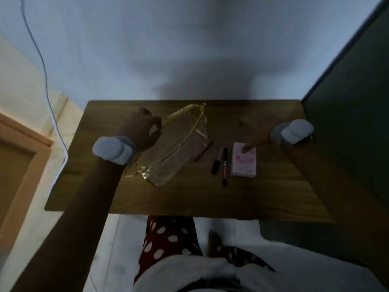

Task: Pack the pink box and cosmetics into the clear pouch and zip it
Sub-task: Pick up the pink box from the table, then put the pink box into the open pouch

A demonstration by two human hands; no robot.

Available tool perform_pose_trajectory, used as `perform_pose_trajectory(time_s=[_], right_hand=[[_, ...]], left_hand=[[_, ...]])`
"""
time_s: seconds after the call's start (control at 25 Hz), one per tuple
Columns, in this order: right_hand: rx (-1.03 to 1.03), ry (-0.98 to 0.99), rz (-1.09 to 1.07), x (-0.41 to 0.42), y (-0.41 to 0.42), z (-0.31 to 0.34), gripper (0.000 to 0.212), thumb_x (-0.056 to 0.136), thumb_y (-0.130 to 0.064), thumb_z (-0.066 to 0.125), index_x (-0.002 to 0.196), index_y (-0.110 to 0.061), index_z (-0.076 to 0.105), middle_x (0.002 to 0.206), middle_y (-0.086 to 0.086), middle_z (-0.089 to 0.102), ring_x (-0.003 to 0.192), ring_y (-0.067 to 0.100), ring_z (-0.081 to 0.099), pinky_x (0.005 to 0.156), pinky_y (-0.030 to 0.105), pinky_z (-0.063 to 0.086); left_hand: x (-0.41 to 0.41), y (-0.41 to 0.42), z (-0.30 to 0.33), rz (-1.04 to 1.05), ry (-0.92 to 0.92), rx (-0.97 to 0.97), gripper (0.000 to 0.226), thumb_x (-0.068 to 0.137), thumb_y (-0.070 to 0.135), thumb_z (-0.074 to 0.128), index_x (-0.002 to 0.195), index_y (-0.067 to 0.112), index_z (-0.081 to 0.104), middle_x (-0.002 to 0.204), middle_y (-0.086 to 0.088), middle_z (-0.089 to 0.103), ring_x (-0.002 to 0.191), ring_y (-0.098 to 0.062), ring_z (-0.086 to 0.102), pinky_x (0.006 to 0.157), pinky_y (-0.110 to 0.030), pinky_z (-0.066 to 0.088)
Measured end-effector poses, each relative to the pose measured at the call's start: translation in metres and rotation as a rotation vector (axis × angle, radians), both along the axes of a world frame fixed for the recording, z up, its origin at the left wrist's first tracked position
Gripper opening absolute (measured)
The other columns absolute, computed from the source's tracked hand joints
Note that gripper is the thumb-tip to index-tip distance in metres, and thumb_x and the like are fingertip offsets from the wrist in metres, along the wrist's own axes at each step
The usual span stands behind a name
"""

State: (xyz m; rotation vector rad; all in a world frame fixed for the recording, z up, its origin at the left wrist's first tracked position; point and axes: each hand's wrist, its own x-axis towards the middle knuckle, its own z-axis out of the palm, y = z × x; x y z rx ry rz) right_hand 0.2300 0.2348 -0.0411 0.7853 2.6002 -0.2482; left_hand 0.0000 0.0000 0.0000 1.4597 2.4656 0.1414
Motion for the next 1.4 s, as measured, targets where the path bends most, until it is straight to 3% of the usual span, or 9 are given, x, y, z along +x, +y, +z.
perform_pose_trajectory(time_s=[0.44, 0.72, 0.96, 1.04, 1.08, 1.16, 1.2, 1.28, 1.4], right_hand=[[-0.248, -0.150, -0.186, 0.002, -0.036, -0.044, 0.120, 0.071, -0.032, 0.087, 0.152, -0.011, 0.001, 0.159, 0.016, 0.012, 0.144, 0.035, 0.020, 0.117, 0.047, 0.025], [-0.122, 0.706, -0.190, -0.068, -0.061, 0.057, 0.094, 0.050, -0.069, 0.074, 0.122, -0.018, 0.039, 0.117, 0.005, 0.053, 0.097, 0.020, 0.054, 0.074, 0.034, 0.051], [-0.439, -0.028, 0.030, -0.150, -0.115, 0.019, 0.064, 0.078, -0.053, 0.075, 0.121, -0.011, 0.054, 0.099, 0.002, 0.054, 0.070, 0.015, 0.052, 0.047, 0.016, 0.049], [-0.537, 0.016, -0.007, -0.163, -0.093, -0.054, 0.056, 0.082, -0.046, 0.072, 0.122, -0.011, 0.055, 0.104, -0.001, 0.055, 0.071, 0.011, 0.055, 0.043, -0.001, 0.046], [-0.493, 0.086, -0.104, -0.163, -0.069, -0.075, 0.053, 0.085, -0.042, 0.067, 0.126, -0.011, 0.051, 0.119, 0.000, 0.056, 0.094, 0.011, 0.061, 0.070, -0.007, 0.048], [0.198, 0.311, -0.212, -0.175, -0.054, -0.095, 0.039, 0.103, -0.026, 0.048, 0.135, -0.006, 0.044, 0.145, 0.010, 0.045, 0.133, 0.018, 0.045, 0.111, 0.011, 0.035], [-0.039, 0.113, 0.096, -0.155, -0.050, -0.083, 0.032, 0.102, -0.027, 0.051, 0.128, -0.009, 0.054, 0.138, 0.010, 0.053, 0.127, 0.022, 0.051, 0.106, 0.024, 0.044], [0.080, 0.413, 0.308, -0.144, -0.074, -0.034, 0.025, 0.093, -0.036, 0.059, 0.103, -0.015, 0.067, 0.109, 0.006, 0.069, 0.098, 0.024, 0.065, 0.081, 0.037, 0.054], [0.197, 0.789, -0.211, -0.132, -0.039, -0.010, 0.027, 0.096, -0.039, 0.054, 0.097, -0.013, 0.061, 0.089, 0.007, 0.066, 0.081, 0.023, 0.062, 0.068, 0.036, 0.053]], left_hand=[[0.034, -0.056, -0.061, 0.483, -0.324, 0.016, 0.037, 0.084, 0.038, 0.062, 0.110, 0.011, 0.061, 0.118, -0.016, 0.063, 0.102, -0.033, 0.061, 0.087, -0.041, 0.052], [0.050, -0.054, -0.061, 0.488, -0.338, 0.054, 0.043, 0.079, 0.035, 0.067, 0.113, 0.010, 0.056, 0.119, -0.013, 0.060, 0.107, -0.029, 0.057, 0.091, -0.045, 0.052], [0.048, -0.052, -0.062, 0.527, -0.356, 0.033, 0.052, 0.077, 0.032, 0.070, 0.118, 0.006, 0.052, 0.119, -0.015, 0.059, 0.107, -0.030, 0.057, 0.090, -0.044, 0.052], [0.049, -0.051, -0.061, 0.535, -0.358, 0.008, 0.053, 0.074, 0.029, 0.072, 0.117, 0.005, 0.053, 0.119, -0.015, 0.058, 0.107, -0.030, 0.056, 0.089, -0.041, 0.051], [0.050, -0.050, -0.062, 0.539, -0.356, -0.001, 0.053, 0.073, 0.029, 0.073, 0.116, 0.005, 0.053, 0.118, -0.014, 0.058, 0.106, -0.029, 0.056, 0.086, -0.039, 0.050], [0.053, -0.047, -0.063, 0.547, -0.355, -0.002, 0.052, 0.072, 0.032, 0.073, 0.113, 0.006, 0.054, 0.117, -0.013, 0.058, 0.105, -0.027, 0.055, 0.083, -0.035, 0.047], [0.055, -0.045, -0.064, 0.544, -0.354, -0.001, 0.053, 0.072, 0.034, 0.073, 0.114, 0.007, 0.054, 0.117, -0.012, 0.058, 0.105, -0.026, 0.055, 0.083, -0.035, 0.047], [0.057, -0.040, -0.064, 0.533, -0.358, 0.000, 0.056, 0.072, 0.036, 0.073, 0.116, 0.008, 0.053, 0.119, -0.011, 0.058, 0.106, -0.026, 0.055, 0.085, -0.037, 0.048], [0.058, -0.038, -0.063, 0.535, -0.361, 0.010, 0.060, 0.073, 0.037, 0.073, 0.120, 0.007, 0.051, 0.122, -0.012, 0.057, 0.107, -0.027, 0.056, 0.088, -0.039, 0.050]])
